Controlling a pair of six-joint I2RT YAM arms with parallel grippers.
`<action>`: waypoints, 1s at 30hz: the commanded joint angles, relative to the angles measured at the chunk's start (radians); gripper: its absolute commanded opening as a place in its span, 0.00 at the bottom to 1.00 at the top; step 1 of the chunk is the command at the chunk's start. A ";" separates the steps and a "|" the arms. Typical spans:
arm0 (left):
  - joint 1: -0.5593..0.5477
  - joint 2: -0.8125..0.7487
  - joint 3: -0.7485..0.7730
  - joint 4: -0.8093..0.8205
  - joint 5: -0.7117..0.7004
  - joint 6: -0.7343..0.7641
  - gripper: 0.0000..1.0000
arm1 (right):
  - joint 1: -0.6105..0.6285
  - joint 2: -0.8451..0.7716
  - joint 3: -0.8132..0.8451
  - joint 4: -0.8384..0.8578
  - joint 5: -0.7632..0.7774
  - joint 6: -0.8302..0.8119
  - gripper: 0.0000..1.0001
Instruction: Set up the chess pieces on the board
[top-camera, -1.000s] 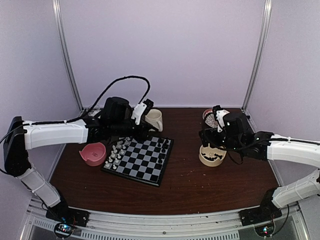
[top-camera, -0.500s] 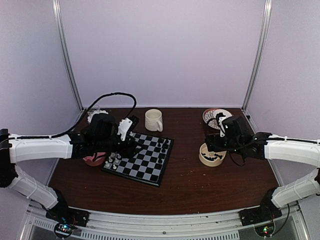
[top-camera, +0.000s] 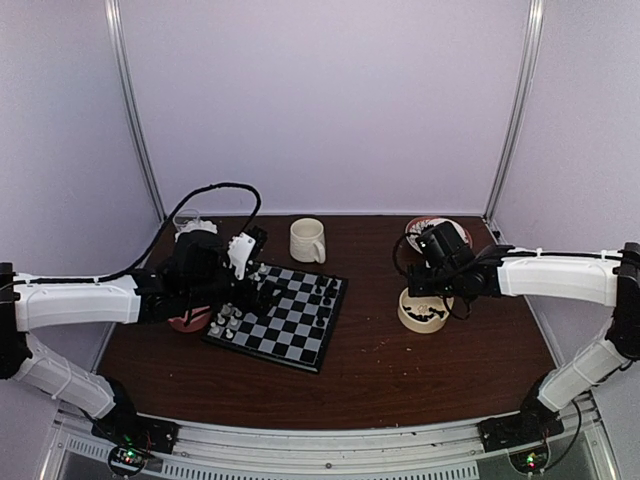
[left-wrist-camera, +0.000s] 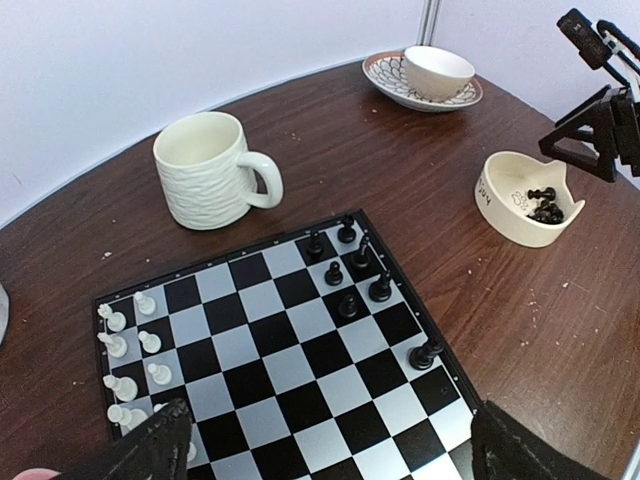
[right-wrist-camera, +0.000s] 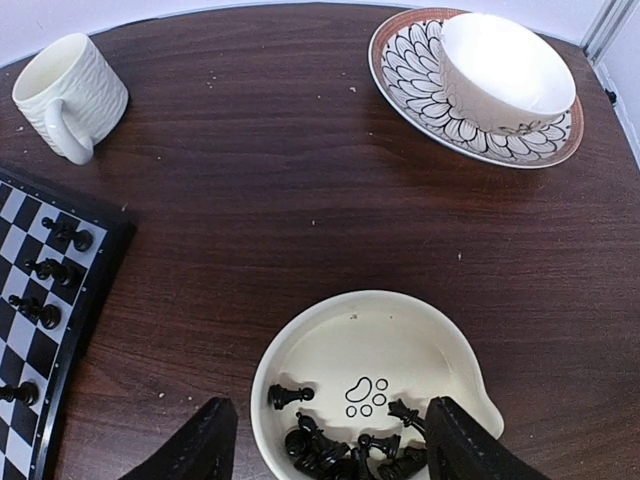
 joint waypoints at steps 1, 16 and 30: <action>0.005 0.000 0.013 0.046 -0.042 -0.009 0.98 | -0.007 0.004 0.022 -0.078 0.049 0.018 0.69; 0.005 -0.028 -0.033 0.072 -0.159 -0.080 0.98 | -0.013 -0.077 -0.014 -0.087 0.038 0.077 0.64; 0.005 -0.062 -0.054 0.088 -0.128 -0.054 0.95 | -0.071 0.029 0.034 -0.163 -0.115 0.158 0.50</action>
